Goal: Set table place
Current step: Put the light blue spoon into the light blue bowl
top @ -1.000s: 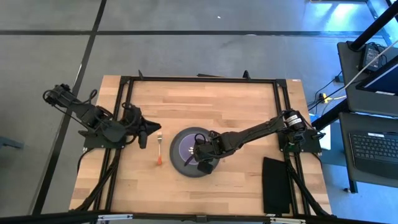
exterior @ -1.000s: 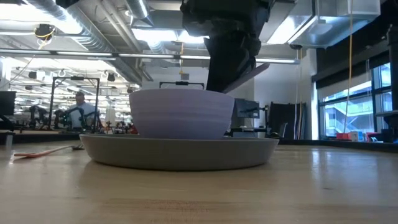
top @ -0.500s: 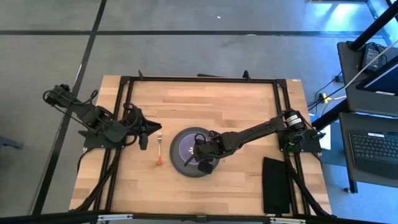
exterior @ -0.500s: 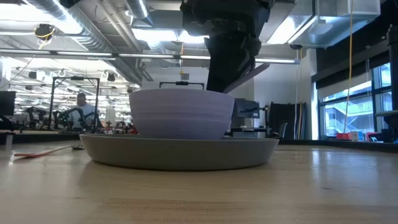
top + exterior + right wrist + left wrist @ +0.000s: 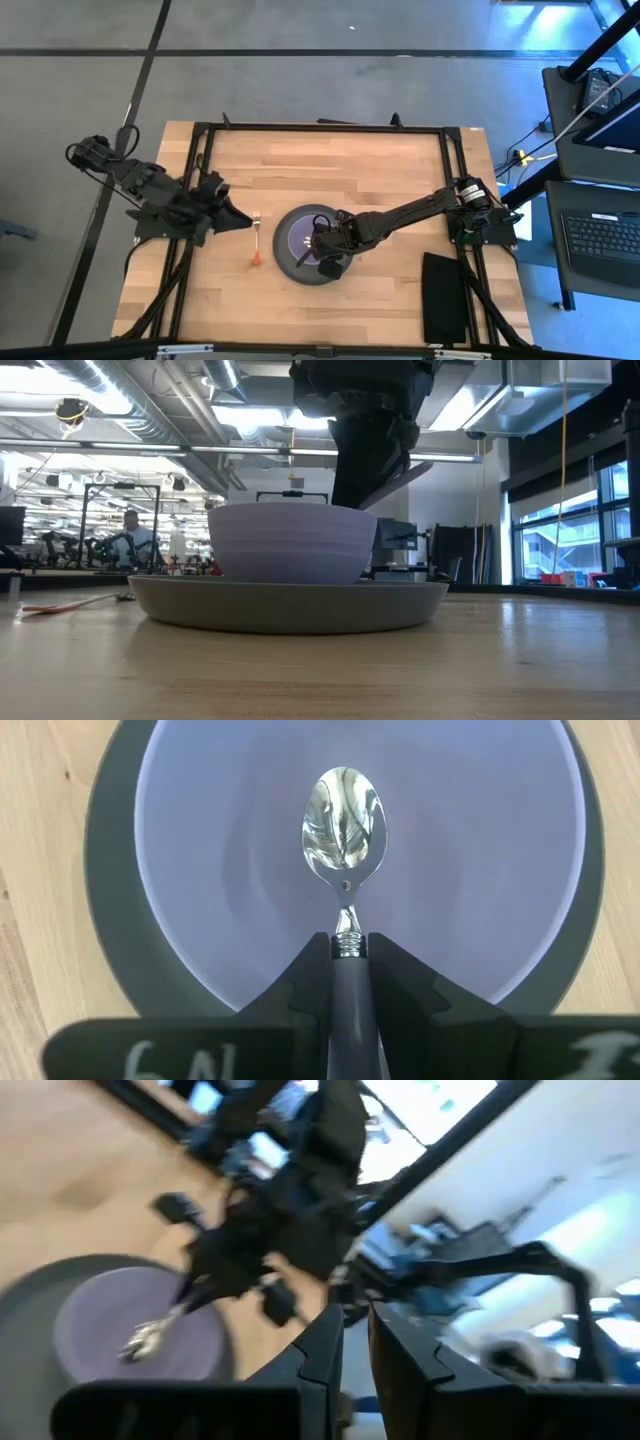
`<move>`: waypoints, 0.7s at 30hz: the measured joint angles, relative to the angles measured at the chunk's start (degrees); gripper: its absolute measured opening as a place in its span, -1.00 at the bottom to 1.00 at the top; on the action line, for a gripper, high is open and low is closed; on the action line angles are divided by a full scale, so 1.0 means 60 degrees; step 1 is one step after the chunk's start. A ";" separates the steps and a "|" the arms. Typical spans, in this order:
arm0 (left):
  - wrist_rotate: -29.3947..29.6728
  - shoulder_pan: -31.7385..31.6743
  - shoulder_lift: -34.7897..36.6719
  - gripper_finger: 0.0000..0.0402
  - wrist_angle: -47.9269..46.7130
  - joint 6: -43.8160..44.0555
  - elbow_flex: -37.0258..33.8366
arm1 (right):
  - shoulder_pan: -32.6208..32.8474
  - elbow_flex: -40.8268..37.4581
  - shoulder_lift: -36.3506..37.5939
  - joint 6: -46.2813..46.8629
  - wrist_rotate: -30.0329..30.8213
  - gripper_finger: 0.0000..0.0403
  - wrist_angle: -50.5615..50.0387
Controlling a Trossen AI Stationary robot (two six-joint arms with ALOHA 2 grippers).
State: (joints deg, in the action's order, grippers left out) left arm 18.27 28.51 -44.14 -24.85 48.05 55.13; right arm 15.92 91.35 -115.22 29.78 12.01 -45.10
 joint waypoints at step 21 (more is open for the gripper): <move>-0.0238 0.0000 0.0021 -0.76 0.0580 -0.0635 0.0000 | -0.0151 0.0015 -0.0144 0.0240 0.0018 -0.72 0.0284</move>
State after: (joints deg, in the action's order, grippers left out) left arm 16.84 28.51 -44.02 -21.37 44.24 55.13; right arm 15.02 91.44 -116.08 31.22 12.12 -43.40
